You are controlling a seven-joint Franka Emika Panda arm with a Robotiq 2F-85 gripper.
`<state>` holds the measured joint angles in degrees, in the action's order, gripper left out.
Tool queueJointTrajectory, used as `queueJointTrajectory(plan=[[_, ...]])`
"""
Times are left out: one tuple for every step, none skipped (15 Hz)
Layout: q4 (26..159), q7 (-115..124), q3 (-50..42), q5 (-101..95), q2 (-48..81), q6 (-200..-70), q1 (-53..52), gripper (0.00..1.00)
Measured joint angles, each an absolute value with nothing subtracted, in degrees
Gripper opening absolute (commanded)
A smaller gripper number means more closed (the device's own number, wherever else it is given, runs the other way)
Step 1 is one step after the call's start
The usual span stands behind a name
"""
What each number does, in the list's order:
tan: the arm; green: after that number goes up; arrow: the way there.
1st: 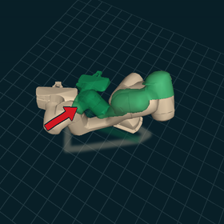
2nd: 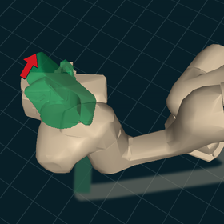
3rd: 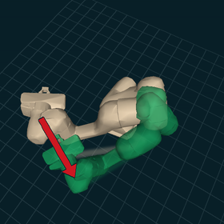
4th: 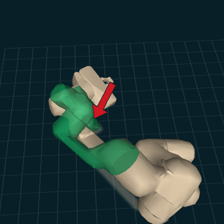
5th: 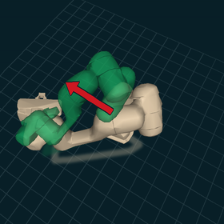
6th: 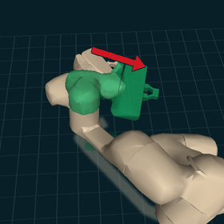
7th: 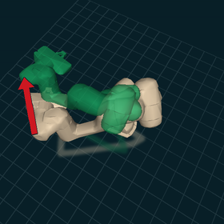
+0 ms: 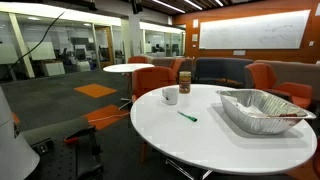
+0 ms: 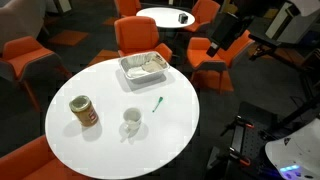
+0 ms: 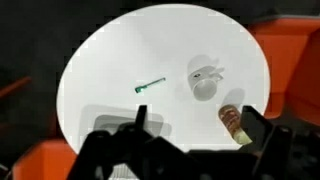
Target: Move the green marker to the right
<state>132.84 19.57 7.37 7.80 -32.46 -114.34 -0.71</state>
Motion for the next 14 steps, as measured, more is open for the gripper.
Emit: queueJointTrajectory(plan=[[132.8,19.6,7.4,7.8,-32.5,-114.3,-0.7,1.0],[132.8,19.6,7.4,7.8,-32.5,-114.3,-0.7,1.0],[132.8,19.6,7.4,7.8,-32.5,-114.3,-0.7,1.0],[132.8,19.6,7.4,7.8,-32.5,-114.3,-0.7,1.0],[132.8,19.6,7.4,7.8,-32.5,-114.3,-0.7,1.0],[132.8,19.6,7.4,7.8,-32.5,-114.3,-0.7,1.0],[132.8,19.6,7.4,7.8,-32.5,-114.3,-0.7,1.0],[132.9,21.9,7.8,7.2,-32.4,-115.0,-0.3,1.0],[133.1,25.2,8.8,6.8,-32.2,-116.4,0.4,1.0],[133.3,28.6,10.1,6.7,-31.6,-118.1,1.1,1.0],[133.6,32.6,11.9,6.0,-30.2,-120.3,1.8,1.0],[133.9,36.8,13.8,4.8,-28.3,-123.0,2.5,1.0],[134.3,41.2,15.7,3.2,-25.9,-125.8,3.5,1.0],[134.5,45.7,17.5,1.0,-22.9,-128.7,4.6,1.0]])
